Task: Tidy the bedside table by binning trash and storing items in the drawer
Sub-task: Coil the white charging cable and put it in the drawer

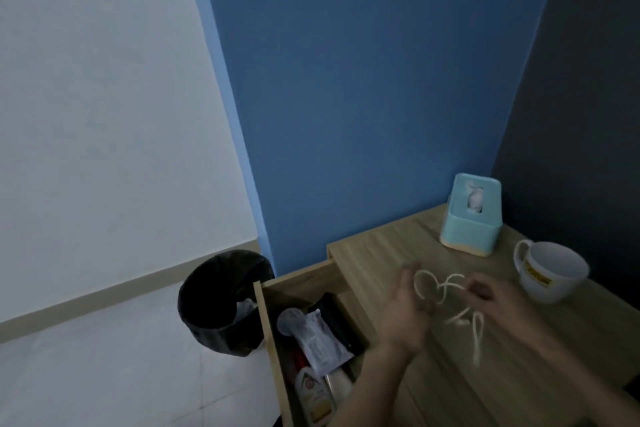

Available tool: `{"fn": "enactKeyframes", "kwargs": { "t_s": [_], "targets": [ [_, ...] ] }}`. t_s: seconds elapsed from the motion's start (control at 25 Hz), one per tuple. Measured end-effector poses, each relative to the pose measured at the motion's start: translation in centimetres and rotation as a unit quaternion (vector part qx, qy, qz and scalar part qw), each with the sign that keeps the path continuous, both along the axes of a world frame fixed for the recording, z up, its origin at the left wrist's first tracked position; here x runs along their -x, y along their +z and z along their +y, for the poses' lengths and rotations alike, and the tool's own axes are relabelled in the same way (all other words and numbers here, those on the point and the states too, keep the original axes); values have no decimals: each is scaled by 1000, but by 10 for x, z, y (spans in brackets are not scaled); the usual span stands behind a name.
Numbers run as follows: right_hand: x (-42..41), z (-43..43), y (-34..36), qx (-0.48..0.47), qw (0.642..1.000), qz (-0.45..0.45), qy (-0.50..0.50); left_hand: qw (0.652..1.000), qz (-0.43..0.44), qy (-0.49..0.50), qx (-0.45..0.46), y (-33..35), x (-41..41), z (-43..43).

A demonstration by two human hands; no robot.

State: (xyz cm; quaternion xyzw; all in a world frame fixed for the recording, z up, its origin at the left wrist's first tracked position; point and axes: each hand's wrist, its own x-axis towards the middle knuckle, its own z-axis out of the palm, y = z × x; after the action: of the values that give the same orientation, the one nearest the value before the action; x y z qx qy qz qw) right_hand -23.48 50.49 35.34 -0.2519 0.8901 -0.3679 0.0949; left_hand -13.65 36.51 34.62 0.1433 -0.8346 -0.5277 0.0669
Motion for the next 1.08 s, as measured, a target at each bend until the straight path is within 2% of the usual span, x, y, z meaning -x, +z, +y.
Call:
{"fn": "enactKeyframes", "kwargs": {
  "t_s": [0.08, 0.16, 0.28, 0.36, 0.52, 0.72, 0.76, 0.88, 0.96, 1.08],
  "targets": [
    [-15, 7, 62, 27, 998, 25, 57, 995, 74, 26, 59, 45, -5, 2],
    [-30, 11, 122, 64, 990, 73, 101, 987, 137, -6, 83, 94, -10, 1],
    [-51, 9, 191, 134, 974, 150, 102, 975, 214, -44, -27, 160, -23, -5],
    [-64, 3, 229, 177, 961, 192, 94, 964, 254, -46, -57, 202, -39, -8],
    [-100, -17, 296, 270, 925, 238, 118, 944, 325, -44, 20, 275, -82, -12],
    [-150, -48, 362, 275, 889, 343, 128, 919, 376, 48, 110, 339, -145, -34],
    [-163, -56, 376, 306, 876, 343, 147, 910, 391, 59, 124, 353, -162, -39],
    [-186, -78, 403, 401, 859, 238, 214, 901, 414, 49, 118, 387, -201, -45],
    [-199, -91, 420, 419, 853, 209, 228, 908, 404, 44, 101, 403, -232, -53],
    [-212, -95, 444, 460, 835, 223, 205, 934, 346, 31, 80, 412, -272, -69]
  ]
}}
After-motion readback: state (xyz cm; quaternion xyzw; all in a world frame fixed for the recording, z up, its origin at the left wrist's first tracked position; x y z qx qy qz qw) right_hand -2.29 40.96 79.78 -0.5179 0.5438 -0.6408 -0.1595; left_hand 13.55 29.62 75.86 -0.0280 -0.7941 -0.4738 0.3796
